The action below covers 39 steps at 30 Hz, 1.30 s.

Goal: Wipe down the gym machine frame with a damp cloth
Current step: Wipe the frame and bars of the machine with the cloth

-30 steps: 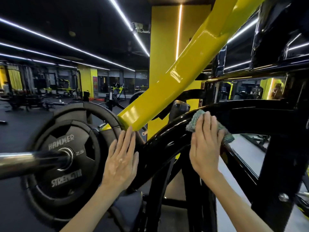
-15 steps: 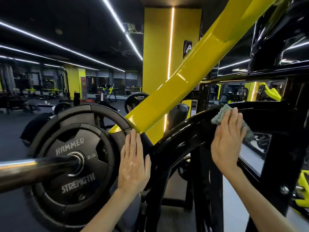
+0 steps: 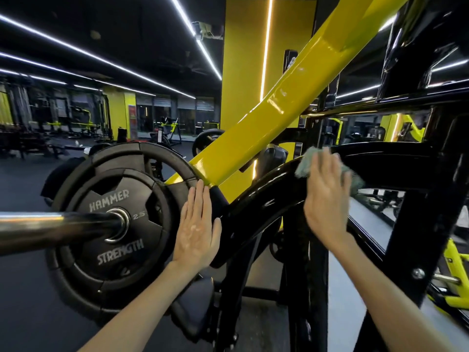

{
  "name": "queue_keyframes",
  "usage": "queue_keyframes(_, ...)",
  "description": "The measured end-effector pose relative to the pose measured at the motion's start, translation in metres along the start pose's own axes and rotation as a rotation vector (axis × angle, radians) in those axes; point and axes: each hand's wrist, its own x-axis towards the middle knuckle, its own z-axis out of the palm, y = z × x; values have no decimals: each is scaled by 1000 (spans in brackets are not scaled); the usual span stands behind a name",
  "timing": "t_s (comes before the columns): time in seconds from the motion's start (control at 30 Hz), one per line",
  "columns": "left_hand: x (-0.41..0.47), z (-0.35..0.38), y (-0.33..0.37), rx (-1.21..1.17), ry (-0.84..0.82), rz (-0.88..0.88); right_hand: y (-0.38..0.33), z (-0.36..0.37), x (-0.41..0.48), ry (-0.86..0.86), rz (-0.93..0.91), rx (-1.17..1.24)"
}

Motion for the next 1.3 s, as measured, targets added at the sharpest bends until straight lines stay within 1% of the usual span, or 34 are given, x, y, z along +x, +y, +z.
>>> queue_keyframes(0.07, -4, -2, -3, 5, -16, 34, 5, -5, 9, 45, 156, 70)
queue_keyframes(0.1, -6, -3, -5, 5, -24, 52, 2, -4, 9, 67, 198, 103)
queue_keyframes(0.17, -9, -5, -8, 1, -30, 75, -10, 6, 1, 97, 208, 129)
queue_keyframes(0.27, -13, -5, -10, -2, -38, 97, -37, 32, -34, 50, 77, 131)
queue_keyframes(0.4, -13, -5, -12, 1, -35, 111, -64, 60, -89, -120, -218, 29)
queue_keyframes(0.47, -14, -6, -13, -4, -42, 133, -62, 60, -93, -170, -308, -26)
queue_keyframes(0.53, -16, -8, -14, -15, -55, 148, -52, 50, -82, -163, -393, -67)
queue_keyframes(0.57, -17, -9, -14, -21, -56, 152, -46, 44, -74, -146, -403, -80)
queue_keyframes(0.6, -18, -10, -14, -23, -54, 152, -40, 37, -63, -126, -367, -82)
queue_keyframes(0.63, -18, -10, -13, -23, -52, 151, -35, 29, -51, -97, -279, -67)
queue_keyframes(0.73, -19, -11, -12, -38, -48, 145, -23, 13, -16, 23, 108, 18)
queue_keyframes(0.77, -18, -11, -12, -48, -54, 145, -23, 11, -10, 55, 201, 49)
queue_keyframes(0.83, -17, -11, -13, -66, -64, 150, -29, 14, -8, 94, 291, 115)
queue_keyframes(0.9, -17, -11, -13, -82, -63, 153, -44, 24, -21, 104, 301, 147)
queue_keyframes(0.93, -17, -11, -13, -89, -63, 154, -52, 31, -32, 100, 280, 150)
queue_keyframes(1.0, -17, -11, -14, -96, -61, 155, -68, 47, -57, 55, 176, 154)
queue_keyframes(1.07, -16, -11, -15, -102, -52, 161, -80, 60, -82, -35, 17, 144)
queue_keyframes(1.13, -16, -10, -16, -108, -65, 163, -86, 66, -99, -143, -151, 85)
queue_keyframes(1.2, -17, -10, -17, -106, -77, 164, -83, 62, -101, -192, -283, 21)
queue_keyframes(1.27, -17, -11, -16, -110, -79, 162, -71, 51, -89, -207, -366, -18)
queue_keyframes(1.3, -17, -11, -16, -114, -82, 163, -63, 44, -81, -196, -356, -29)
